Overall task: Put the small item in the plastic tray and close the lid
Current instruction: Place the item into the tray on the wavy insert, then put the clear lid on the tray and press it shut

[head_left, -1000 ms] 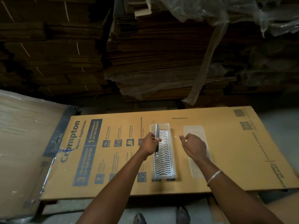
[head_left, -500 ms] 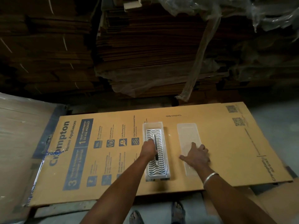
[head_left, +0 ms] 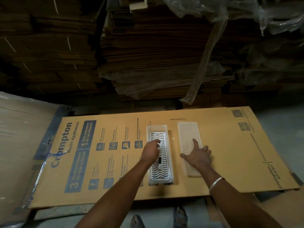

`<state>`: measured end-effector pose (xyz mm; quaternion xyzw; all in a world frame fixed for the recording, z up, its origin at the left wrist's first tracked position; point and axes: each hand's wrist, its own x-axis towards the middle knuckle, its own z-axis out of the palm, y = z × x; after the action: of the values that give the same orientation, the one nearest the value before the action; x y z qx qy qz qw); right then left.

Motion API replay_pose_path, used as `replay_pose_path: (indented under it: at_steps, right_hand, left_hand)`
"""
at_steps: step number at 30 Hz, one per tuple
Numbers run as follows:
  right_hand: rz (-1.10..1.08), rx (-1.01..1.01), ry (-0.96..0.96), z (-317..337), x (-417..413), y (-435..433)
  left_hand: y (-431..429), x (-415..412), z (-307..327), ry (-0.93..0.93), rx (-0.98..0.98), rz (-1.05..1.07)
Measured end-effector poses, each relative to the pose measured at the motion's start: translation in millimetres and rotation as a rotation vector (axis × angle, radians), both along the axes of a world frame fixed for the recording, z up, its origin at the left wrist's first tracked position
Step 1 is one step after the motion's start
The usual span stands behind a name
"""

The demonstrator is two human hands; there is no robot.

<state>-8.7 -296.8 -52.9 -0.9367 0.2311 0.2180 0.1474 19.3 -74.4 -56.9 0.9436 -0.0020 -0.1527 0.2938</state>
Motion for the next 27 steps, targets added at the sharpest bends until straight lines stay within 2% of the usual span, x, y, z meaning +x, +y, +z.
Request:
replay_pose_path:
  at_steps: [6,14,16,18,22,27]
  right_hand:
    - [0.124,0.052,-0.083,40.5,6.1,50.9]
    - [0.258,0.042,-0.059,38.4,-14.2,113.5]
    - [0.268,0.026,-0.024,32.2,-18.3,124.1]
    - [0.276,0.008,0.01,26.3,-22.1,132.4]
    - [0.28,-0.022,0.04,18.6,-28.6,139.7]
    - [0.261,0.0,0.042,12.7,-29.7,139.0]
  left_hand:
    - [26.3,-2.9,9.2,-0.148,-0.115,0.066]
    - [60.3,-20.5,1.3,-0.146,-0.248,0.247]
    - [68.7,-30.8,-1.5,-0.034,-0.297,0.282]
    - [75.6,-40.8,-2.0,0.182,-0.352,0.305]
    - [82.0,-54.2,1.2,0.538,-0.49,0.179]
    - [84.3,-71.2,-0.3,0.723,-0.54,0.063]
